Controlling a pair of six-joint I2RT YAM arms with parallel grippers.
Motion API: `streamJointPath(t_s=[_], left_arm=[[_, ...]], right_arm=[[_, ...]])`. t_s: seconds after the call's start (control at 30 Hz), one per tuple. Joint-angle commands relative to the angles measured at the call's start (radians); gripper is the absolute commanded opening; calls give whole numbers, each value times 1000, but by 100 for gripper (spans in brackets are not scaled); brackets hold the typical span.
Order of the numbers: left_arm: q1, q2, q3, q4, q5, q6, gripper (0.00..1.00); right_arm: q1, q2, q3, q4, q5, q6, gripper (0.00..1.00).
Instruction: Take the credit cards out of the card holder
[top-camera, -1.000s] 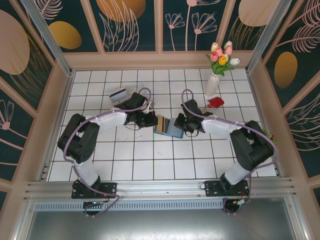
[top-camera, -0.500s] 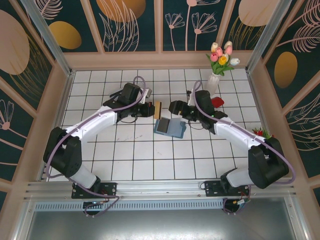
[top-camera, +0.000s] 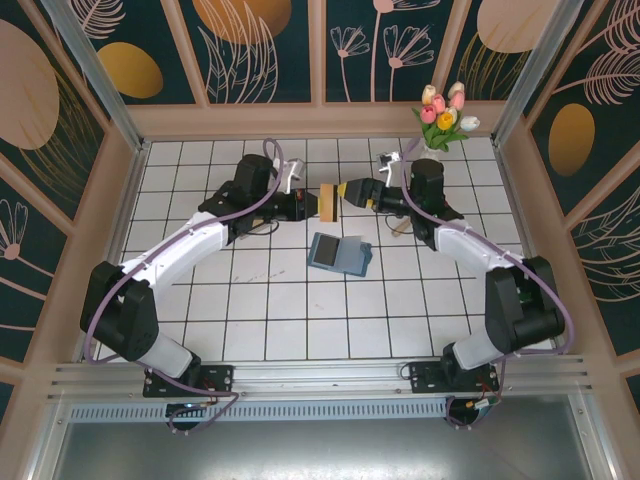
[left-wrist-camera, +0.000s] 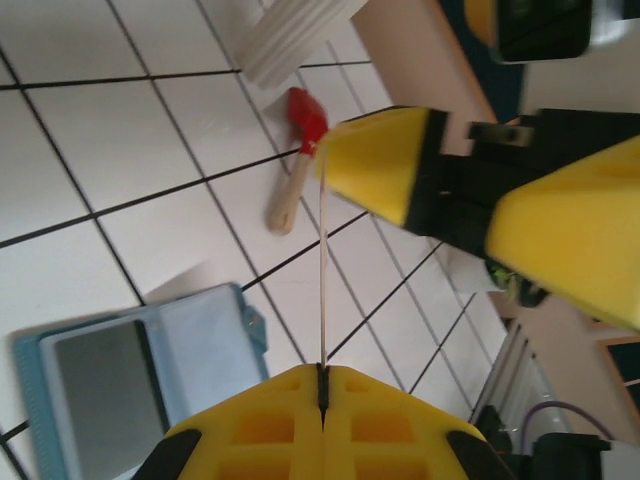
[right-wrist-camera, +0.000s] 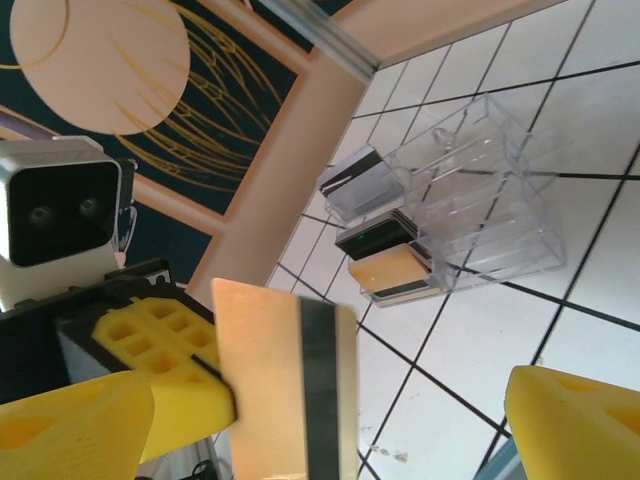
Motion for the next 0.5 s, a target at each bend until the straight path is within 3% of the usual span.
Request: streamJointPath(t_s=[0.0, 0.13, 0.47], left_arm=[[16, 8, 1, 125, 108, -96, 0], [27, -3, -50, 208, 184, -154, 0], [63, -11, -91, 268, 322, -188, 0]], right_arm=[[-1, 61, 58, 77, -136, 18, 91], [1, 92, 45, 277, -223, 148, 84], [0, 105, 68, 389, -332, 255, 47]])
